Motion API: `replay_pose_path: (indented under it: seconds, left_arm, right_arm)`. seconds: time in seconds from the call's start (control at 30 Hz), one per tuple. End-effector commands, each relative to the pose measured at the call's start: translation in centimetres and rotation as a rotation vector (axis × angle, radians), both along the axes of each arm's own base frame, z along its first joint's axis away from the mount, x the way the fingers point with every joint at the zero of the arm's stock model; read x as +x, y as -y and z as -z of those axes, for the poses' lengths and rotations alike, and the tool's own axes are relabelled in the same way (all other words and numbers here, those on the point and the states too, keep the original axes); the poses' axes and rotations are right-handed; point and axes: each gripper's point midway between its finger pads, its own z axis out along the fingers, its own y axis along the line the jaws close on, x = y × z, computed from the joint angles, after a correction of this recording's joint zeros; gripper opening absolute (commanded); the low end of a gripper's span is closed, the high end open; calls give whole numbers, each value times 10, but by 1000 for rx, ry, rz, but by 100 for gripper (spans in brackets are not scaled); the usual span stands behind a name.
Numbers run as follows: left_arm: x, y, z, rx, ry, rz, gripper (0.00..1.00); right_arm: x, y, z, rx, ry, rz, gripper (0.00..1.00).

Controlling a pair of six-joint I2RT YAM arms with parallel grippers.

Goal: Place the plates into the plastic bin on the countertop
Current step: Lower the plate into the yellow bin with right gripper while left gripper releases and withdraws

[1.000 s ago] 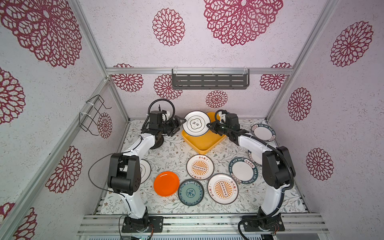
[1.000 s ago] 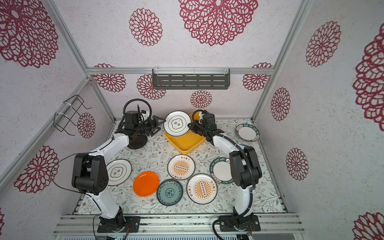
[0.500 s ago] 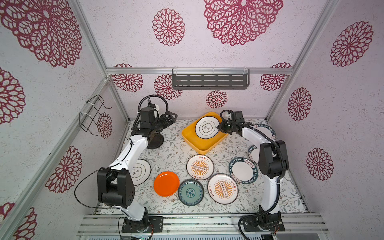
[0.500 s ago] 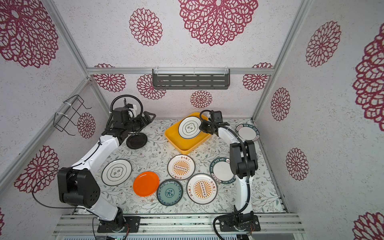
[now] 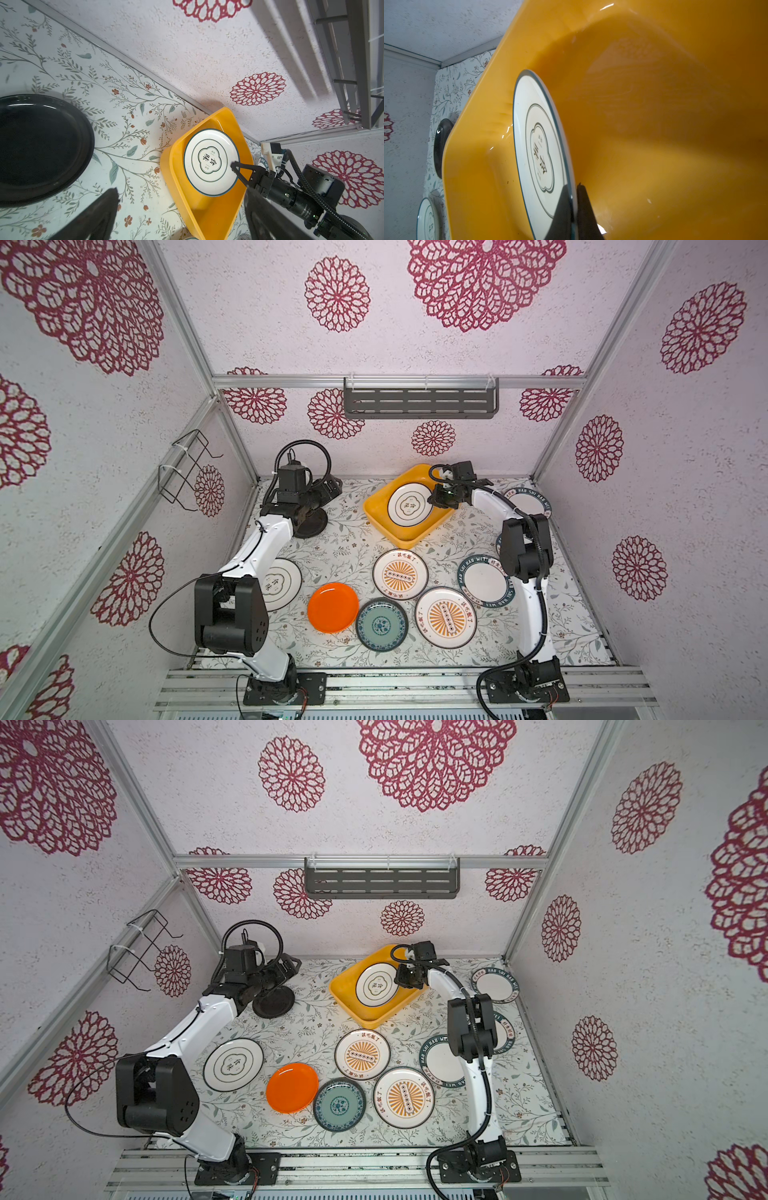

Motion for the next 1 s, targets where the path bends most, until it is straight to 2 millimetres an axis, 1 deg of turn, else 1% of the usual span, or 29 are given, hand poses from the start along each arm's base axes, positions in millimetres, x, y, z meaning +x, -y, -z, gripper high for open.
replay_pose_path:
  seconds: [0.0, 0.13, 0.2, 0.23, 0.33, 0.4, 0.57, 0.63, 0.67, 0.73, 0.8, 0.87, 0.9, 0.97]
  left_arm:
    - [2, -12, -2, 49, 10, -33, 97]
    - [5, -15, 4, 60, 4, -52, 97]
    - [6, -18, 9, 67, -3, -64, 97]
    - [7, -19, 11, 70, -7, -68, 97]
    - [9, -22, 16, 76, -14, -77, 97]
    - [12, -27, 21, 80, -23, -91, 97]
    - [15, -37, 32, 64, -53, -130, 97]
    - [14, -40, 35, 60, -63, -138, 97]
    - [13, -42, 37, 62, -69, -144, 97]
    - [11, -46, 42, 62, -88, -161, 97]
    - [7, -51, 47, 60, -105, -179, 97]
    - [3, -59, 50, 56, -118, -214, 97]
    - [-1, -66, 54, 64, -135, -247, 97]
    - [-11, -77, 61, 60, -163, -291, 97]
  right_arm:
    - [11, -2, -21, 37, 60, -27, 0]
    - [16, 1, -9, 31, 41, -19, 0]
    - [17, 2, -3, 21, 32, -15, 3]
    - [17, 3, 0, 17, 28, -11, 7]
    - [20, 6, 6, -1, 28, 4, 10]
    - [22, 8, 8, -10, 30, 12, 12]
    - [26, 17, 13, -56, 30, 50, 25]
    - [26, 18, 14, -62, 32, 54, 28]
    - [27, 18, 13, -62, 36, 55, 29]
    - [28, 18, 11, -60, 41, 57, 34]
    - [30, 19, 6, -62, 54, 61, 38]
    - [31, 20, -3, -71, 78, 70, 45]
    - [33, 22, -10, -80, 97, 77, 50]
    - [34, 20, -31, -89, 149, 73, 56]
